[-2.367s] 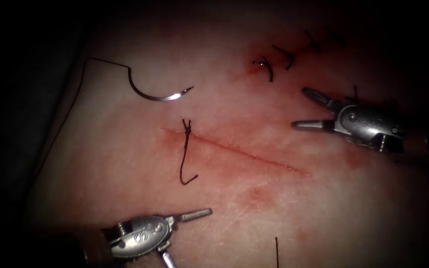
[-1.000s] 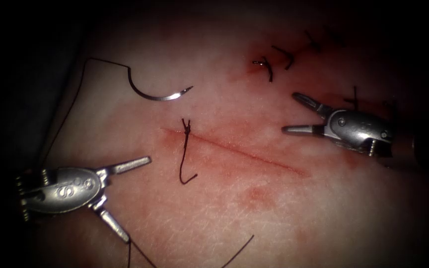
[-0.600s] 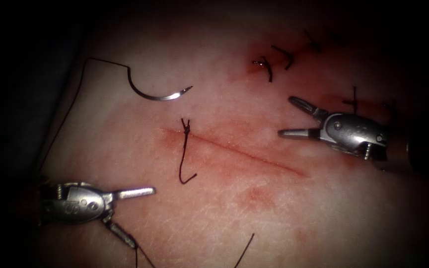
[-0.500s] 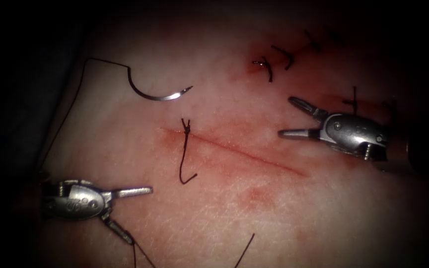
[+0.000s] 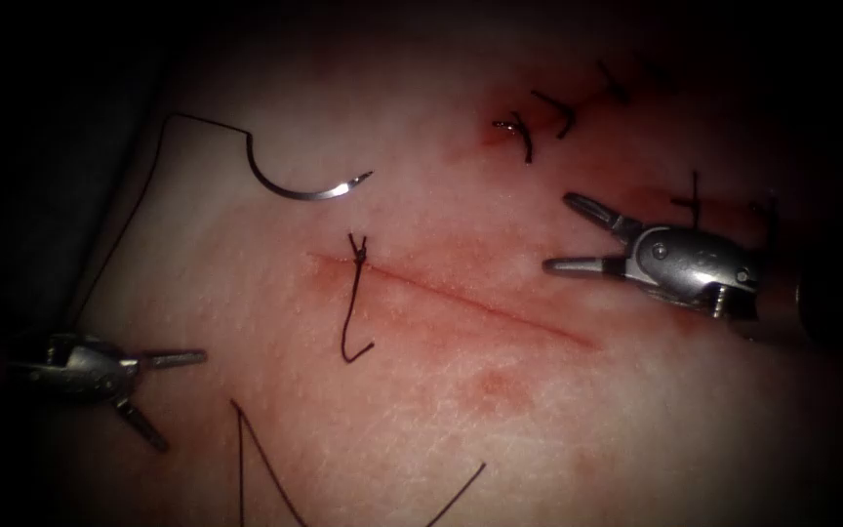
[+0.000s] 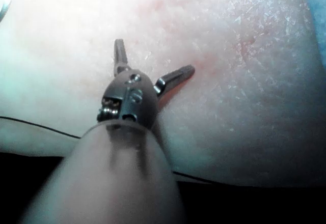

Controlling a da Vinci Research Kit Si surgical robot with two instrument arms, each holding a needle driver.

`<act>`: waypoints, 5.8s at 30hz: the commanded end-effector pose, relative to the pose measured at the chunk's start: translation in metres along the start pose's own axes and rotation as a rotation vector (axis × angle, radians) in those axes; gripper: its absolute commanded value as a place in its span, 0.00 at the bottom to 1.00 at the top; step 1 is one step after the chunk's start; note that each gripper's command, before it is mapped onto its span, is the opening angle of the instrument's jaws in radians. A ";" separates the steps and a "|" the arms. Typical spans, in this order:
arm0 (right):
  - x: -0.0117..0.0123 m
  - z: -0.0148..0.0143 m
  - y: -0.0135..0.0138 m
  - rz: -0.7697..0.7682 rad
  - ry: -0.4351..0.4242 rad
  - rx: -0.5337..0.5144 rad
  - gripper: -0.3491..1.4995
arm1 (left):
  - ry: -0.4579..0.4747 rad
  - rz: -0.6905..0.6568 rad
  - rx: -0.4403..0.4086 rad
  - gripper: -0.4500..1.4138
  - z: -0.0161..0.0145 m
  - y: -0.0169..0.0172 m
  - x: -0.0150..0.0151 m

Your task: Wound Closure

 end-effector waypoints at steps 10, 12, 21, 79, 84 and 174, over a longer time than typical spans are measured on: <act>-0.0002 0.0011 -0.0011 0.007 -0.002 0.009 0.82 | 0.212 -0.194 0.235 0.57 -0.0022 -0.0066 0.0091; -0.0001 0.0011 -0.0013 0.019 -0.003 0.013 0.81 | 0.239 -0.289 0.269 0.52 -0.0021 -0.0075 0.0116; 0.0012 0.0007 -0.0031 0.051 0.004 0.034 0.80 | 0.186 -0.403 0.373 0.50 0.0023 -0.0079 0.0191; 0.0039 0.0038 -0.0080 0.033 0.061 0.126 0.82 | 0.109 -0.362 0.283 0.00 0.0083 -0.0110 0.0160; 0.0053 0.0076 -0.0099 -0.050 0.091 0.125 0.84 | 0.140 -0.340 0.284 0.00 0.0071 -0.0111 0.0173; 0.0034 0.0020 -0.0095 -0.206 0.195 0.163 0.83 | 0.133 -0.319 0.415 0.00 -0.0014 -0.0113 0.0088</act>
